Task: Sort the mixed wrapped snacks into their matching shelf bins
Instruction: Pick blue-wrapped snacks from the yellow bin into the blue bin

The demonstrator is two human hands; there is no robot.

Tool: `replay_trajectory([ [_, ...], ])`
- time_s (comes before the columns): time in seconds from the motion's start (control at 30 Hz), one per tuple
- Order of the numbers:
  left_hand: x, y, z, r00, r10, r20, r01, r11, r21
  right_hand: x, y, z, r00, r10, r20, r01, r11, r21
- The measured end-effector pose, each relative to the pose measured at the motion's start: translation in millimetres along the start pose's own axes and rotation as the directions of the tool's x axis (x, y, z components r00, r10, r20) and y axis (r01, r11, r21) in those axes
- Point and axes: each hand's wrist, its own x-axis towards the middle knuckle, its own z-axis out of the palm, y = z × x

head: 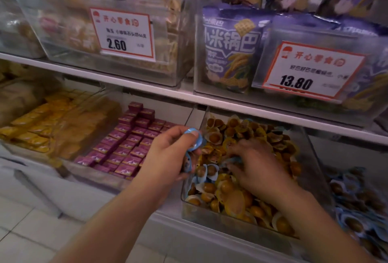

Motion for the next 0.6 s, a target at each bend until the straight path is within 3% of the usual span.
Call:
replay_trajectory([
  [0.1, -1, -2, -2, 1.000, -0.029, -0.010, 0.029, 1.000, -0.008, 1, -1, 1, 0.989, 0.028, -0.148, -0.010, 0.993, 0.118],
  [0.3, -5, 2, -1, 0.997, -0.064, -0.042, 0.063, 0.998, -0.009, 13, -24, 30, 0.981, -0.062, 0.182, 0.078, 0.994, -0.081],
  [0.43, -6, 3, 0, 0.997, -0.068, -0.043, 0.067, 0.997, -0.024, 20, -31, 37, 0.982, -0.039, 0.185, 0.035, 0.999, 0.024],
  [0.53, -8, 4, 2, 0.997, -0.069, -0.043, 0.068, 0.997, -0.024, 17, -27, 42, 0.982, -0.076, 0.173, 0.078, 0.997, -0.002],
  [0.6, -8, 4, 3, 0.998, -0.012, -0.068, 0.013, 1.000, 0.010, 12, -22, 37, 0.990, -0.047, 0.134, 0.036, 0.996, 0.085],
])
